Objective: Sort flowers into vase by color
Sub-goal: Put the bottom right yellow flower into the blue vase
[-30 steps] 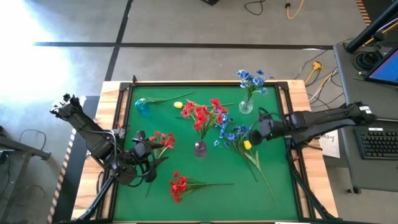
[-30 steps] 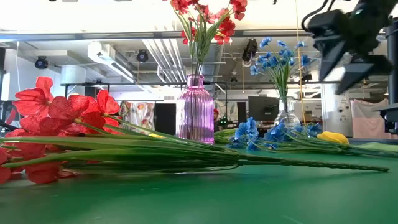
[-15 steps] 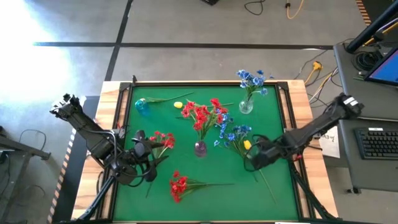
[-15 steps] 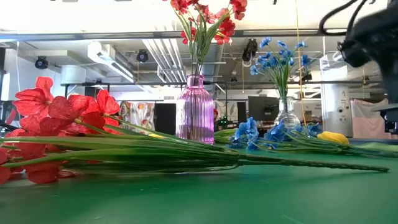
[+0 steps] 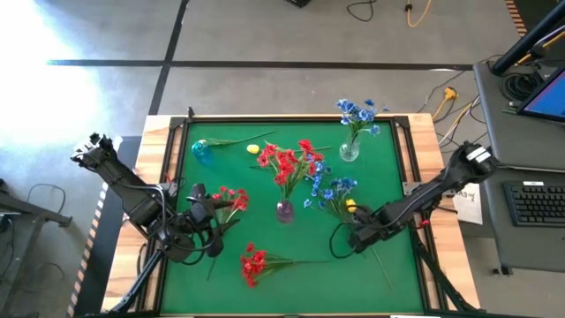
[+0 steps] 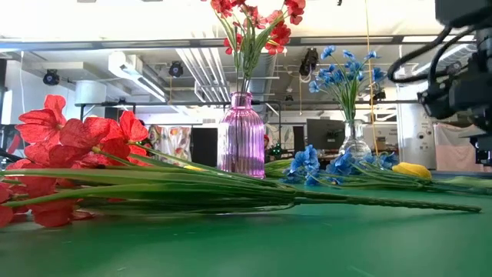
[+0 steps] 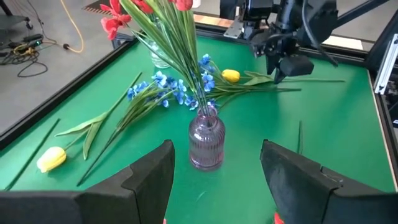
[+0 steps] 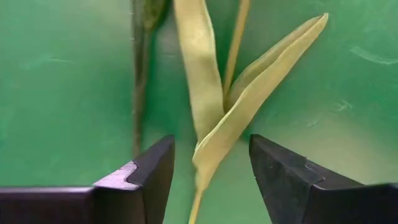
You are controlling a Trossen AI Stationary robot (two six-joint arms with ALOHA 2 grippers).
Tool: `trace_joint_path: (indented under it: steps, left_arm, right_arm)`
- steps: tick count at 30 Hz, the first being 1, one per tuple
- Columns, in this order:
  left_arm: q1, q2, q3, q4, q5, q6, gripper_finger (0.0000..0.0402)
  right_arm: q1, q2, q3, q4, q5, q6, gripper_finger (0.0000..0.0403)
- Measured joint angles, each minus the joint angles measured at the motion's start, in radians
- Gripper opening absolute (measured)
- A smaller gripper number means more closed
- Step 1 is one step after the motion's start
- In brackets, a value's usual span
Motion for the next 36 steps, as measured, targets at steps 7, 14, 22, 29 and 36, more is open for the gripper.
trace_joint_path:
  steps: [7, 14, 22, 29, 36]
  left_arm:
    - [0.000, 0.000, 0.000, -0.001, 0.000, 0.008, 0.0224]
    - [0.000, 0.000, 0.000, -0.001, 0.000, 0.044, 0.0224]
    - [0.000, 0.000, 0.000, 0.021, 0.000, 0.061, 0.0224]
    - [0.000, 0.000, 0.001, 0.139, 0.049, 0.206, 0.0224]
    - [-0.001, 0.006, 0.001, 0.270, 0.153, 0.387, 0.0224]
  right_arm:
    - [0.000, 0.035, 0.004, 0.012, 0.011, -0.001, 0.0119]
    - [0.000, 0.029, 0.002, 0.016, 0.037, -0.003, 0.0020]
    - [0.000, 0.031, 0.028, -0.034, 0.057, -0.006, 0.0014]
    - [0.012, -0.011, 0.136, -0.310, 0.053, -0.016, 0.0013]
    - [0.063, -0.106, 0.238, -0.447, 0.061, -0.013, 0.0013]
